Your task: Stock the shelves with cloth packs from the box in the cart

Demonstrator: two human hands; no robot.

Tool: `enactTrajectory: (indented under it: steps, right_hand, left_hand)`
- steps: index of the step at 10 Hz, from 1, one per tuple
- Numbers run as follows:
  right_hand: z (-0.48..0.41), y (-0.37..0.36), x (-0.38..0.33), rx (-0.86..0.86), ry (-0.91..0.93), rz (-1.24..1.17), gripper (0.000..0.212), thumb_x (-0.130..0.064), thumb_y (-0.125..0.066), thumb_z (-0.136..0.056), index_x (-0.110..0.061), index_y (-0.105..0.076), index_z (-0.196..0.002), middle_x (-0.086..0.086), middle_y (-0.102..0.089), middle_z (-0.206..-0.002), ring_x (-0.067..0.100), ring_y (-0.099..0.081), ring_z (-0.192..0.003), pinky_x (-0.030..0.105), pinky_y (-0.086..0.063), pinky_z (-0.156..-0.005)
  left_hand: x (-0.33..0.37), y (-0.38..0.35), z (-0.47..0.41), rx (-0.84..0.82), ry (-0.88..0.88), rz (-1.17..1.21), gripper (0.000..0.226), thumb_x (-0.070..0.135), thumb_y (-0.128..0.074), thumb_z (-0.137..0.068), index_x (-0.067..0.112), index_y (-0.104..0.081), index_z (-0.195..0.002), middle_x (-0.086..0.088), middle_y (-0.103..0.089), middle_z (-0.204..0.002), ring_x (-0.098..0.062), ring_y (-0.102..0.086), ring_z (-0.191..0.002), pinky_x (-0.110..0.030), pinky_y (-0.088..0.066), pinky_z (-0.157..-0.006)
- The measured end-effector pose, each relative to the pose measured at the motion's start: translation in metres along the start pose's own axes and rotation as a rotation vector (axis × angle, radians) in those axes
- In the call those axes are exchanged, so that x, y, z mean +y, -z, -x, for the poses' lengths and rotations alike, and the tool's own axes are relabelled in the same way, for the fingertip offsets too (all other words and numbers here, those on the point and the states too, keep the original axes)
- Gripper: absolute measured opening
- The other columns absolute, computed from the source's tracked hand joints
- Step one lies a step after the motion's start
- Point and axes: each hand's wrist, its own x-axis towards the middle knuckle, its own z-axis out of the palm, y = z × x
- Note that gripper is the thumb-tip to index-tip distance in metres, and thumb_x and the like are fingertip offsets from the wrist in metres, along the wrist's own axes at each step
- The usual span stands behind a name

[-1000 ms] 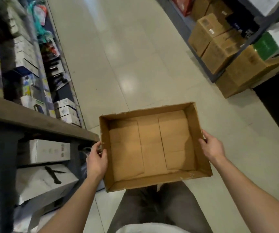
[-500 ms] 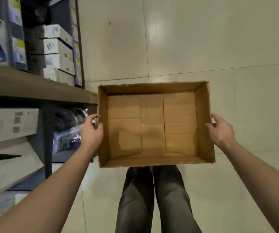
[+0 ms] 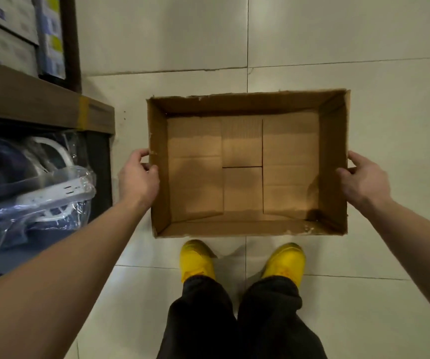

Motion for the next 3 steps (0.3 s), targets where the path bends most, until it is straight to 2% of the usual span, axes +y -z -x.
enactTrajectory:
  steps: [1,2,3]
  right_hand:
    - [-0.01,-0.016,0.005,0.008,0.043,0.052,0.045,-0.026,-0.051,-0.102,-0.028,-0.048,-0.146,0.013,-0.07,-0.123,0.038,-0.067,-0.105,0.049,-0.055,-0.096]
    - [-0.002,-0.011,0.0,-0.022,0.029,0.057,0.05,-0.026,-0.052,-0.101,-0.023,-0.043,-0.15,0.014,-0.066,-0.131,0.04,-0.063,-0.114,0.045,-0.05,-0.099]
    - [0.025,0.017,-0.021,-0.018,0.023,0.064,0.06,-0.032,-0.054,-0.102,-0.018,-0.033,-0.157,0.016,-0.054,-0.147,0.04,-0.053,-0.131,0.048,-0.044,-0.108]
  left_hand:
    - [-0.007,-0.018,-0.01,-0.012,0.052,0.037,0.043,0.019,-0.05,-0.109,0.027,-0.047,-0.151,-0.005,-0.062,-0.139,-0.025,-0.063,-0.118,-0.04,-0.055,-0.093]
    - [-0.009,-0.012,-0.004,-0.068,0.07,0.034,0.051,0.022,-0.055,-0.107,0.025,-0.042,-0.156,-0.007,-0.06,-0.144,-0.026,-0.063,-0.119,-0.04,-0.056,-0.095]
    - [0.01,0.018,0.022,-0.022,0.008,-0.084,0.06,0.029,-0.061,-0.104,0.023,-0.037,-0.159,-0.009,-0.053,-0.153,-0.031,-0.058,-0.131,-0.044,-0.053,-0.1]
